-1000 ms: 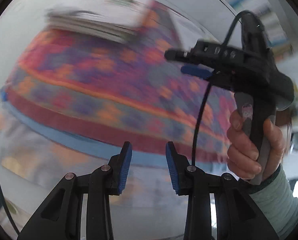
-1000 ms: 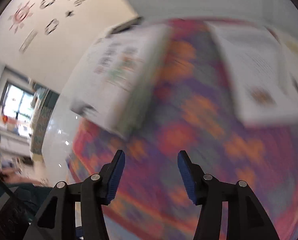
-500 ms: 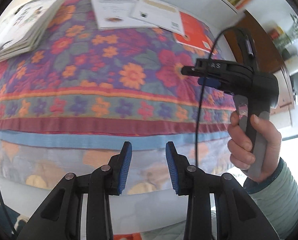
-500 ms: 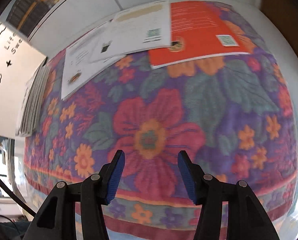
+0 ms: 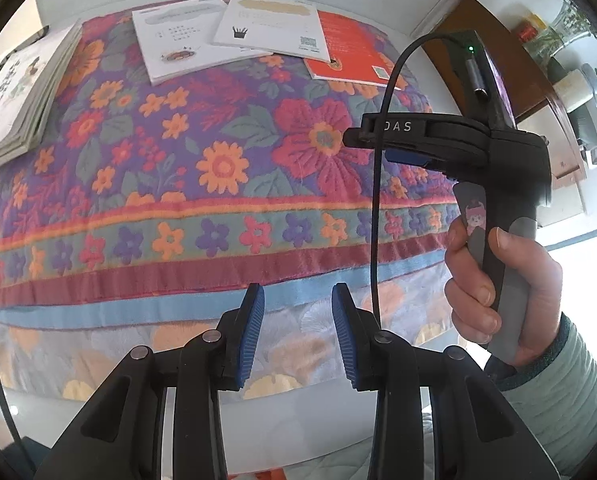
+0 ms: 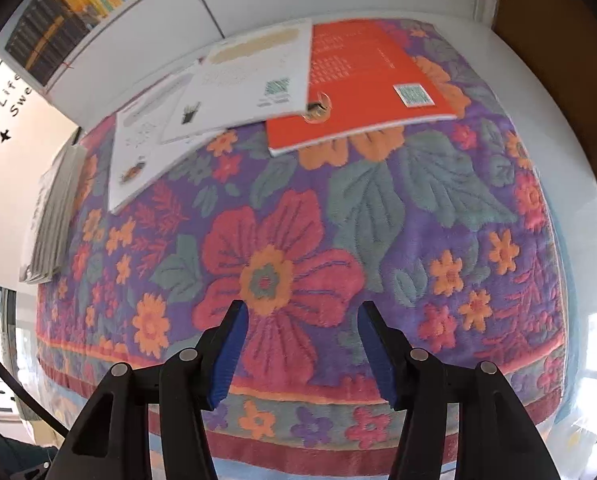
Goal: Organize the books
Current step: 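Move both open grippers over the white booklets on the bedspread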
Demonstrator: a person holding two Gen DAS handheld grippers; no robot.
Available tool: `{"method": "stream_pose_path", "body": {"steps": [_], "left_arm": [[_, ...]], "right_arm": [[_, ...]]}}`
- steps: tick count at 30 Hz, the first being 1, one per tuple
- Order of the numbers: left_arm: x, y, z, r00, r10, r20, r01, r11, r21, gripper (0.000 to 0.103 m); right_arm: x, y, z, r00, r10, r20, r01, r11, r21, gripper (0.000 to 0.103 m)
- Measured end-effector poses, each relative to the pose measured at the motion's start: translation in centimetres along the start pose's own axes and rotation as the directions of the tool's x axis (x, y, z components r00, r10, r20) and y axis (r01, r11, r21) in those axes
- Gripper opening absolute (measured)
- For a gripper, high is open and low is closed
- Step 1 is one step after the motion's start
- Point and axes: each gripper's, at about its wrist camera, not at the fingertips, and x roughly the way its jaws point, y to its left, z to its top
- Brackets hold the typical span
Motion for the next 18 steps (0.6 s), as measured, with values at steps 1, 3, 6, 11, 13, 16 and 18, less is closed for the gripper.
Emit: {"method": "stream_pose_path", "body": {"steps": [1,3,6,11,13,16,18], "left_arm": [[0.1,0.1,0.0,1.0,0.001,-0.005,-0.001,1.0,0.0,0.032],[0.3,0.3,0.2,1.0,0.008,-0.011,-0.008,1.0,0.002,0.032],[0.4,0.4,0.7,1.0,0.007,-0.015,-0.007,1.0,-0.001,0.032],[0.5,0.2,1.5,1.0,-0.009,-0.015,0.009,1.0,0.005,0.032],[0.8,0.1,1.6,1.0,-0.009,-0.021,0.01,1.0,0.016,0.032],[1.3,-0.2,1.7,0.999,-0.013,-0.041,0.014,0.999,0.033,0.032],[1.6,-0.5,1.6,0.999,-0.013,-0.051,0.015,0.999,0.044,0.032]], "right_arm": [[0.3,-0.1,0.0,1.0,0.011,-0.008,-0.011,1.0,0.017,0.055],[0.4,-0.3,-0.1,1.0,0.027,-0.006,-0.027,0.999,0.038,0.055],[0.7,0.2,0.1,1.0,0.019,-0.007,-0.019,0.999,0.028,0.055],[0.7,0.2,0.5,1.0,0.025,-0.003,-0.025,0.999,0.034,0.055],[0.7,-0.3,0.5,1.0,0.018,-0.003,-0.018,0.999,0.046,0.055],[1.0,-1.5,0.3,1.0,0.024,-0.013,-0.022,0.996,0.084,0.055],[1.2,-2.3,0.1,0.999,0.035,-0.021,-0.032,0.992,0.118,0.055]]}}
